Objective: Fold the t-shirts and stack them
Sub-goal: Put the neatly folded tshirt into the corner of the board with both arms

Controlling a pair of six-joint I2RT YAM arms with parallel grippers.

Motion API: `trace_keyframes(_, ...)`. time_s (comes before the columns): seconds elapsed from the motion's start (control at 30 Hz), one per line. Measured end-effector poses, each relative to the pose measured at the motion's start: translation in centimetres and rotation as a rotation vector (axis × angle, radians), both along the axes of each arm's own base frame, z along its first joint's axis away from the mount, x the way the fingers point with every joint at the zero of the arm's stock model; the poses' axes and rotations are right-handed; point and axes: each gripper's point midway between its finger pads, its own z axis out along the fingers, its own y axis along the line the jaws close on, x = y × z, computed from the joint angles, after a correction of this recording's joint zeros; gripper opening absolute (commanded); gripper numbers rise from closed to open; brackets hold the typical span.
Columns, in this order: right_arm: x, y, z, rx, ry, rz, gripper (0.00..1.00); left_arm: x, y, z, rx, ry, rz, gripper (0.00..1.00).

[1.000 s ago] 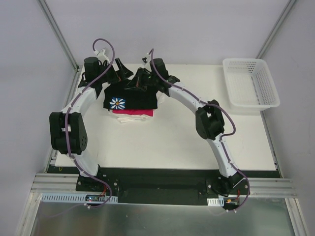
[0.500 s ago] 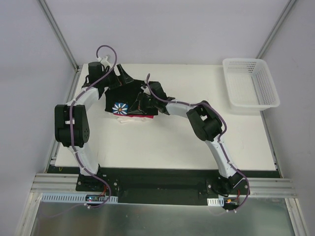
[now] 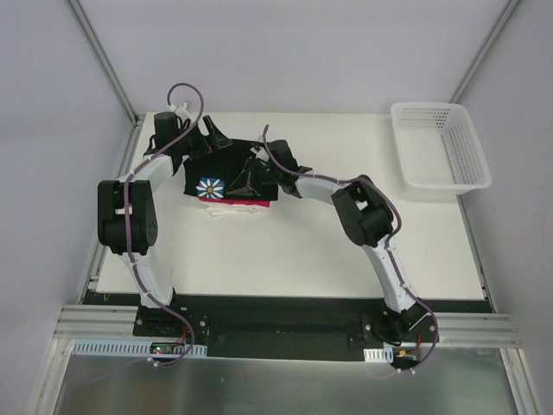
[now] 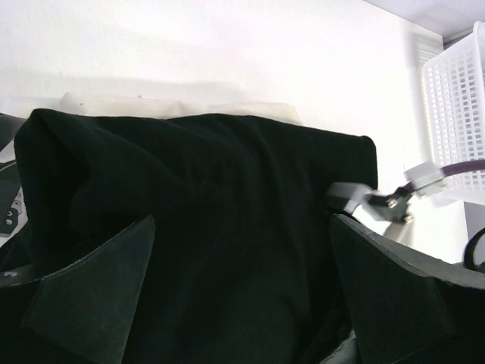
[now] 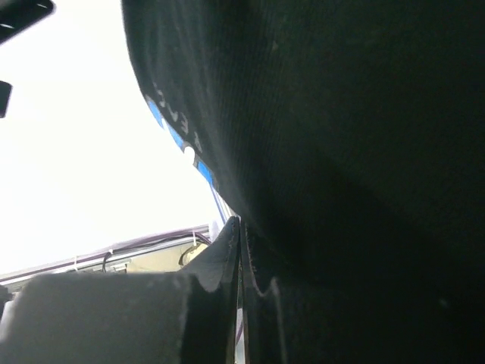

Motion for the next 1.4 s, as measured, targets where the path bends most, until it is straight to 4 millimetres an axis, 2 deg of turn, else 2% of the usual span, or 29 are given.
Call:
trace_keyframes(0.03, 0.2, -0.3, 0.2, 0.001, 0.003, 0.000, 0.07, 0.0, 0.1, -0.1, 0.000, 0.000, 0.002, 0.99)
trace_keyframes(0.07, 0.5, -0.7, 0.6, 0.004, 0.004, -0.003, 0.20, 0.0, 0.1, -0.2, 0.000, -0.002, 0.003, 0.99)
trace_keyframes(0.17, 2.0, -2.4, 2.1, 0.011, -0.006, -0.026, 0.34, 0.0, 0.3, -0.5, 0.003, -0.001, 0.009, 0.99)
trace_keyframes(0.23, 3.2, -4.0, 3.4, 0.010, -0.027, -0.048, 0.40, 0.1, 0.5, -0.4, 0.002, -0.003, 0.013, 0.99)
trace_keyframes(0.33, 5.2, -7.1, 6.2, 0.000, -0.089, -0.091, 0.42, 0.2, 0.8, -0.4, 0.003, -0.006, 0.019, 0.99)
trace_keyframes(0.47, 7.2, -11.9, 11.4, -0.014, -0.225, -0.168, 0.43, 0.0, 1.1, 0.3, 0.007, -0.014, 0.022, 0.99)
trace_keyframes(0.57, 7.2, -15.0, 14.8, -0.016, -0.313, -0.221, 0.43, -0.3, 1.0, 2.6, 0.002, -0.040, 0.010, 0.99)
trace_keyframes(0.63, 6.9, -16.8, 16.2, -0.024, -0.357, -0.258, 0.43, -0.7, 0.3, 5.8, -0.020, -0.098, -0.027, 0.99)
trace_keyframes(0.73, 6.2, -18.6, 16.1, -0.046, -0.373, -0.291, 0.43, -1.7, -1.1, 11.1, -0.050, -0.207, -0.108, 0.99)
trace_keyframes(0.83, 5.6, -19.1, 14.1, -0.078, -0.340, -0.297, 0.43, -3.9, -4.9, 15.4, -0.079, -0.300, -0.247, 0.99)
trace_keyframes(0.93, 4.9, -19.5, 11.9, -0.112, -0.293, -0.294, 0.43, -6.6, -10.1, 16.5, -0.113, -0.315, -0.412, 0.99)
trace_keyframes(1.03, 4.5, -19.7, 10.6, -0.131, -0.272, -0.290, 0.43, -8.3, -14.6, 15.1, -0.154, -0.272, -0.563, 0.99)
trace_keyframes(1.07, 4.4, -19.9, 10.3, -0.136, -0.270, -0.291, 0.43, -8.6, -16.3, 13.8, -0.173, -0.237, -0.621, 0.99)
trace_keyframes(1.13, 4.2, -20.4, 10.2, -0.145, -0.272, -0.295, 0.43, -8.6, -18.2, 11.0, -0.195, -0.167, -0.679, 0.99)
trace_keyframes(1.23, 3.8, -21.9, 11.1, -0.156, -0.297, -0.311, 0.43, -8.6, -20.0, 5.4, -0.220, -0.014, -0.721, 0.99)
trace_keyframes(1.3, 3.8, -23.3, 12.3, -0.165, -0.332, -0.336, 0.44, -8.9, -20.7, 2.4, -0.232, 0.078, -0.736, 0.99)
trace_keyframes(1.33, 3.7, -24.3, 13.0, -0.170, -0.350, -0.352, 0.44, -9.0, -21.1, 1.0, -0.238, 0.123, -0.739, 0.99)
trace_keyframes(1.4, 3.5, -26.2, 14.7, -0.182, -0.398, -0.390, 0.45, -9.0, -21.8, -0.3, -0.245, 0.166, -0.750, 0.99)
